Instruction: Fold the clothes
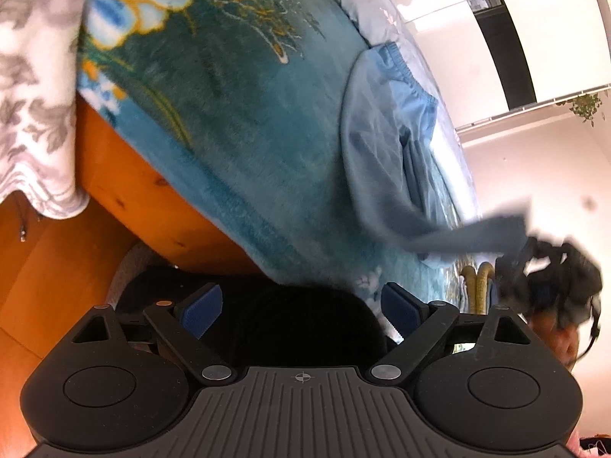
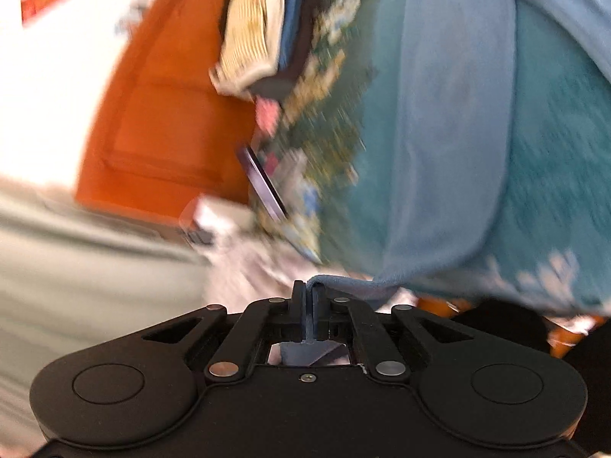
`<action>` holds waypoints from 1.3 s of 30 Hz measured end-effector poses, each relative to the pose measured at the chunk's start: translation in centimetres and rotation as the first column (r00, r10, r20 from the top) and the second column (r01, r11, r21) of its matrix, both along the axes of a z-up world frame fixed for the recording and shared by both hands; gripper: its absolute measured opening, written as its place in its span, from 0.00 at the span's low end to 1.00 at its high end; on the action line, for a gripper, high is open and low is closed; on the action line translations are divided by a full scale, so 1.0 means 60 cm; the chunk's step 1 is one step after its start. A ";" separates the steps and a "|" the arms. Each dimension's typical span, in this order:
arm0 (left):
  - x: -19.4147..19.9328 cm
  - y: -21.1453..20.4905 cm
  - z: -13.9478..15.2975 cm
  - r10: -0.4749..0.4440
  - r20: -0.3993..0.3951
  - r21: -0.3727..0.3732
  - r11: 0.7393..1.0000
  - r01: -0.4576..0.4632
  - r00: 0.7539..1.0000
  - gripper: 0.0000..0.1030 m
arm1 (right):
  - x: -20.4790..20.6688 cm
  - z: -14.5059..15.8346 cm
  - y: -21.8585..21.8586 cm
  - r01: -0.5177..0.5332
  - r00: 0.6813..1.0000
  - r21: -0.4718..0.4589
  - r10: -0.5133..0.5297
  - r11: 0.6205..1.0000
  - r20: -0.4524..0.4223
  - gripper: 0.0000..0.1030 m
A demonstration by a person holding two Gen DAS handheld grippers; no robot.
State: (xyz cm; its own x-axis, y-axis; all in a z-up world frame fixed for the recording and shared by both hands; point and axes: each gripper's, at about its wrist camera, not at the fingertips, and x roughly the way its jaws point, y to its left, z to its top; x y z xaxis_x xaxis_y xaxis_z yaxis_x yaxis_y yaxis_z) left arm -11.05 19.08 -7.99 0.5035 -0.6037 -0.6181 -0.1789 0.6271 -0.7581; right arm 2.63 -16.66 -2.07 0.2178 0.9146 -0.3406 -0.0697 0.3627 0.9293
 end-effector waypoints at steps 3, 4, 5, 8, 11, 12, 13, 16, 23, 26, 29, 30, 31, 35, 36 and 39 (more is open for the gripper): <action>0.016 -0.007 -0.004 -0.012 -0.008 0.000 1.000 0.012 1.000 0.88 | 0.049 0.013 -0.006 0.069 0.998 0.066 -0.068 0.995 -0.019 0.05; 0.022 -0.010 -0.006 -0.017 -0.011 0.000 1.000 0.017 1.000 0.88 | 0.068 0.015 -0.007 0.094 0.995 0.084 -0.092 0.992 -0.034 0.05; 0.028 -0.012 -0.008 -0.022 -0.015 0.000 1.000 0.022 1.000 0.88 | 0.085 0.017 -0.009 0.119 0.992 0.098 -0.115 0.988 -0.046 0.05; 0.042 -0.019 -0.013 -0.037 -0.026 0.002 0.999 0.037 0.999 0.88 | 0.148 0.016 -0.021 0.209 0.977 0.118 -0.203 0.971 -0.063 0.05; 0.059 -0.023 -0.014 -0.047 -0.030 0.008 0.999 0.048 0.998 0.88 | 0.212 -0.006 -0.044 0.317 0.945 0.109 -0.304 0.942 -0.120 0.05; 0.066 -0.024 -0.013 -0.050 -0.027 0.011 0.999 0.051 0.998 0.88 | 0.236 -0.015 -0.053 0.358 0.929 0.096 -0.344 0.929 -0.140 0.06; 0.074 -0.024 -0.011 -0.054 -0.022 0.014 0.998 0.054 0.998 0.88 | 0.258 -0.027 -0.061 0.400 0.909 0.084 -0.383 0.913 -0.164 0.06; 0.104 -0.027 -0.005 -0.064 -0.004 0.026 0.998 0.064 0.998 0.88 | 0.318 -0.080 -0.084 0.498 0.846 0.033 -0.477 0.867 -0.240 0.06; 0.168 -0.048 -0.001 -0.131 -0.056 0.046 0.990 0.133 0.990 1.00 | 0.376 -0.186 -0.094 0.494 0.787 -0.116 -0.500 0.862 -0.361 0.12; 0.162 -0.048 0.011 -0.146 -0.040 0.036 0.988 0.147 0.988 1.00 | 0.385 -0.190 -0.097 0.484 0.802 -0.089 -0.482 0.870 -0.352 0.20; 0.159 -0.049 0.036 -0.151 0.008 0.006 0.989 0.151 0.989 1.00 | 0.386 -0.174 -0.107 0.484 0.815 -0.077 -0.481 0.872 -0.325 0.31; 0.160 -0.048 0.045 -0.153 0.032 0.002 0.988 0.153 0.988 1.00 | 0.385 -0.164 -0.112 0.488 0.817 -0.074 -0.485 0.870 -0.312 0.42; 0.162 -0.048 0.053 -0.156 0.057 -0.001 0.988 0.156 0.986 1.00 | 0.383 -0.153 -0.116 0.492 0.821 -0.068 -0.489 0.868 -0.296 0.48; 0.173 -0.056 0.082 -0.129 0.158 0.072 0.990 0.119 0.979 1.00 | 0.364 -0.094 -0.129 0.469 0.864 -0.075 -0.475 0.880 -0.170 0.48; 0.179 -0.058 0.087 -0.114 0.175 0.115 0.989 0.095 0.978 1.00 | 0.355 -0.076 -0.130 0.454 0.879 -0.087 -0.461 0.887 -0.119 0.51; 0.202 -0.065 0.097 -0.109 0.235 0.193 0.979 0.063 0.966 0.99 | 0.306 -0.029 -0.123 0.381 0.924 -0.145 -0.380 0.913 0.037 0.52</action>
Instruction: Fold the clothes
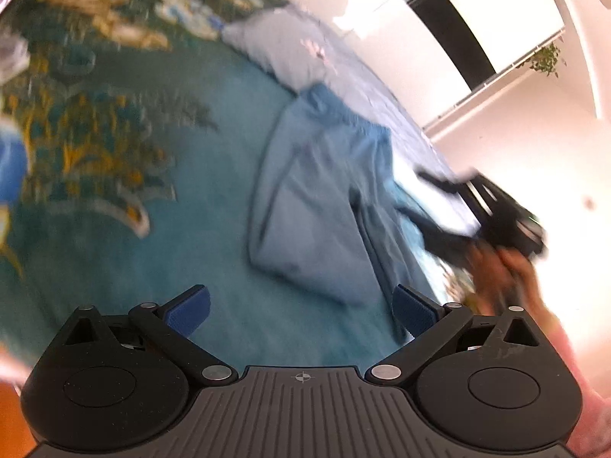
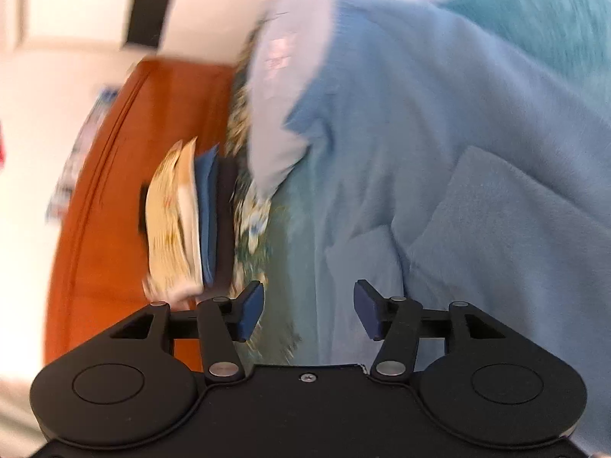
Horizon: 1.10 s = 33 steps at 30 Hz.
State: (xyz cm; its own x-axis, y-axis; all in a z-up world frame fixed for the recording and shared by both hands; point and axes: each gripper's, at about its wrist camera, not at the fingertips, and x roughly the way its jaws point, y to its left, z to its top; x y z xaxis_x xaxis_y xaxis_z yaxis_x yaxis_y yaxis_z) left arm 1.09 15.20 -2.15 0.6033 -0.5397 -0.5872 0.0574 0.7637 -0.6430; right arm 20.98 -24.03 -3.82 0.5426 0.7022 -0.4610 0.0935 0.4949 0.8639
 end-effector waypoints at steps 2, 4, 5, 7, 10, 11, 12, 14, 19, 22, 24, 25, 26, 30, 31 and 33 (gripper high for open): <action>0.016 -0.009 0.004 -0.012 0.042 0.047 0.999 0.010 0.999 0.94 | -0.042 0.019 0.017 -0.111 0.992 -0.096 0.116 0.989 0.049 0.52; 0.034 -0.021 0.004 -0.044 0.064 0.086 0.996 0.038 0.997 0.86 | -0.088 0.024 0.036 -0.203 0.972 -0.199 0.222 0.959 0.077 0.52; 0.043 -0.028 0.001 -0.063 0.074 0.101 0.993 0.055 0.995 0.77 | -0.108 0.023 0.041 -0.230 0.963 -0.238 0.256 0.944 0.083 0.52; 0.059 -0.041 -0.008 -0.101 0.083 0.131 0.987 0.090 0.991 0.71 | -0.145 0.015 0.053 -0.265 0.949 -0.295 0.302 0.918 0.087 0.52; 0.075 -0.059 -0.024 -0.168 0.084 0.188 0.971 0.150 0.982 0.61 | -0.181 -0.001 0.061 -0.287 0.939 -0.324 0.332 0.902 0.093 0.52; 0.078 -0.064 -0.028 -0.196 0.088 0.213 0.961 0.174 0.977 0.60 | -0.186 -0.005 0.066 -0.294 0.934 -0.335 0.344 0.895 0.100 0.52; 0.081 -0.070 -0.031 -0.224 0.090 0.239 0.951 0.198 0.970 0.59 | -0.190 -0.006 0.075 -0.304 0.926 -0.353 0.361 0.885 0.109 0.52; 0.090 -0.075 -0.036 -0.283 0.094 0.273 0.929 0.249 0.954 0.50 | -0.199 -0.005 0.086 -0.315 0.911 -0.381 0.389 0.869 0.135 0.52; 0.110 -0.066 -0.046 -0.345 0.071 0.309 0.900 0.308 0.936 0.40 | -0.201 -0.008 0.094 -0.335 0.887 -0.415 0.431 0.846 0.162 0.52; 0.121 -0.058 -0.054 -0.360 0.069 0.298 0.897 0.326 0.930 0.40 | -0.192 -0.017 0.101 -0.347 0.884 -0.411 0.440 0.843 0.156 0.52; 0.126 -0.059 -0.061 -0.382 0.066 0.275 0.895 0.351 0.922 0.40 | -0.187 -0.023 0.107 -0.354 0.883 -0.407 0.445 0.842 0.151 0.51; 0.128 -0.059 -0.064 -0.393 0.065 0.264 0.893 0.364 0.917 0.38 | -0.186 -0.026 0.110 -0.358 0.881 -0.406 0.448 0.841 0.150 0.50; 0.131 -0.059 -0.068 -0.404 0.064 0.252 0.891 0.377 0.913 0.36 | -0.185 -0.029 0.111 -0.363 0.880 -0.404 0.452 0.840 0.148 0.49; 0.135 -0.054 -0.072 -0.397 0.073 0.219 0.901 0.374 0.915 0.21 | -0.176 -0.040 0.114 -0.371 0.882 -0.398 0.453 0.839 0.133 0.24; 0.136 -0.051 -0.071 -0.390 0.078 0.206 0.907 0.368 0.917 0.17 | -0.173 -0.043 0.113 -0.369 0.885 -0.395 0.448 0.841 0.128 0.18; 0.136 -0.047 -0.068 -0.374 0.084 0.199 0.914 0.353 0.923 0.08 | -0.171 -0.047 0.108 -0.362 0.893 -0.373 0.433 0.854 0.125 0.12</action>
State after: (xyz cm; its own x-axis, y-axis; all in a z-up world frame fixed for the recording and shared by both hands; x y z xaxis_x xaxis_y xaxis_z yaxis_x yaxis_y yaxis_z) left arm 9.22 12.40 -6.22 0.4558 -0.6288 -0.6300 0.4197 0.7760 -0.4709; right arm 10.71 -17.56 -6.61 0.3537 0.7019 -0.6183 -0.3277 0.7121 0.6209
